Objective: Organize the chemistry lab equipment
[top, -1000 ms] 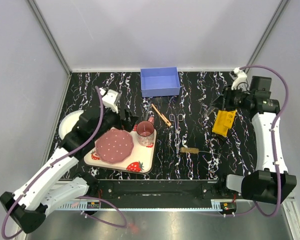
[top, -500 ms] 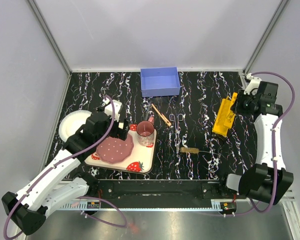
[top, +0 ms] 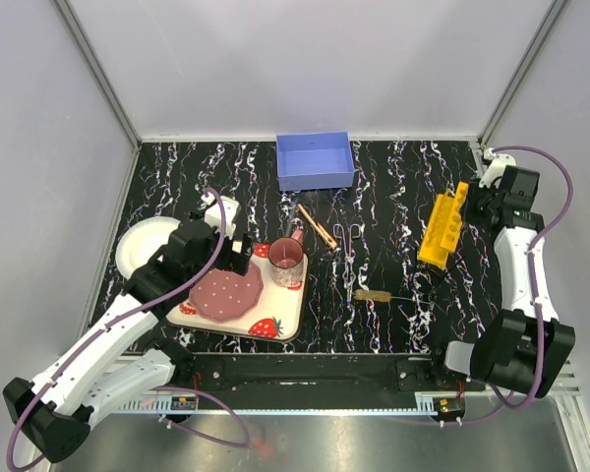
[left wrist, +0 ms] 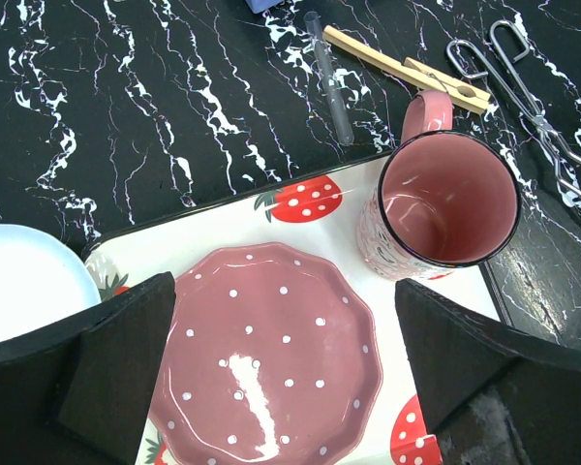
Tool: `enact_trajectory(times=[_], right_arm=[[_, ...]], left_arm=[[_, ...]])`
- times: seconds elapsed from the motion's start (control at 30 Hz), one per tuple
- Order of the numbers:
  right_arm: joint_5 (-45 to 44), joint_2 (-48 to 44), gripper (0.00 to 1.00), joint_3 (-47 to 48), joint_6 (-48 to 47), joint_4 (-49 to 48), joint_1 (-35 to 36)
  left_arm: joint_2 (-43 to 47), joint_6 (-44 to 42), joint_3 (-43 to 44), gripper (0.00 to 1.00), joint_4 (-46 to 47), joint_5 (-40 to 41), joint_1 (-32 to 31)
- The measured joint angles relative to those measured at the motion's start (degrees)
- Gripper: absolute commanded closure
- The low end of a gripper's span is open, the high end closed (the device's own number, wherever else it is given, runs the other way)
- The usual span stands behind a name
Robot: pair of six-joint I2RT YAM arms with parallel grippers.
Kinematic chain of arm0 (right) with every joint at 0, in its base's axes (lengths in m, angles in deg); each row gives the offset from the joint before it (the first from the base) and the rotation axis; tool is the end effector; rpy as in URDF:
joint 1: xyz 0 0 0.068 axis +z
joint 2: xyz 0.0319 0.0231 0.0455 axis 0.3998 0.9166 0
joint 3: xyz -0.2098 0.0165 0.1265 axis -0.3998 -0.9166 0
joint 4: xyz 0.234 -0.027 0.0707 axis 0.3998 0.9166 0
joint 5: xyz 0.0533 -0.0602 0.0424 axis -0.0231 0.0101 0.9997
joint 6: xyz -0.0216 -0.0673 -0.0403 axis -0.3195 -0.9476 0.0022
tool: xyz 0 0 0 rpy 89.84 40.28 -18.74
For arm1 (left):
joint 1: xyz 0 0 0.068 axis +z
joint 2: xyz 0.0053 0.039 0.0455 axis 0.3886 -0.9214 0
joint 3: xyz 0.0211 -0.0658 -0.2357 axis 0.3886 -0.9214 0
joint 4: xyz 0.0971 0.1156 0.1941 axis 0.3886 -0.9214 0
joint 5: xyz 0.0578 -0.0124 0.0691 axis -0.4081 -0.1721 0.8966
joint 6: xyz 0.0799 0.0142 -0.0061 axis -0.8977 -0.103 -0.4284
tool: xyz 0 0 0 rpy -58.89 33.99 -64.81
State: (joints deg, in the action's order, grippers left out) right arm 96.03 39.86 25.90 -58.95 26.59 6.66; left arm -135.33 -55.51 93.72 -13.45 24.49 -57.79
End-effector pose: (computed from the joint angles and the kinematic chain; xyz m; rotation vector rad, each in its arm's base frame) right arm 0.2865 -0.0729 0.2620 0.0197 2.2388 -0.0453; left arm 0.1822 -0.1127 0.2722 0.4612 2.0214 -0.2350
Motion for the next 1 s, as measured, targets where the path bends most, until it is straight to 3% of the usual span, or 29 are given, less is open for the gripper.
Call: enact_trajectory(times=[1.0], right_arm=[[0.5, 4.7, 0.7, -9.3, 0.5, -13.3, 0.0]], left_arm=[[-0.2, -0.1, 0.0, 0.01, 0.0, 0.2, 0.0]])
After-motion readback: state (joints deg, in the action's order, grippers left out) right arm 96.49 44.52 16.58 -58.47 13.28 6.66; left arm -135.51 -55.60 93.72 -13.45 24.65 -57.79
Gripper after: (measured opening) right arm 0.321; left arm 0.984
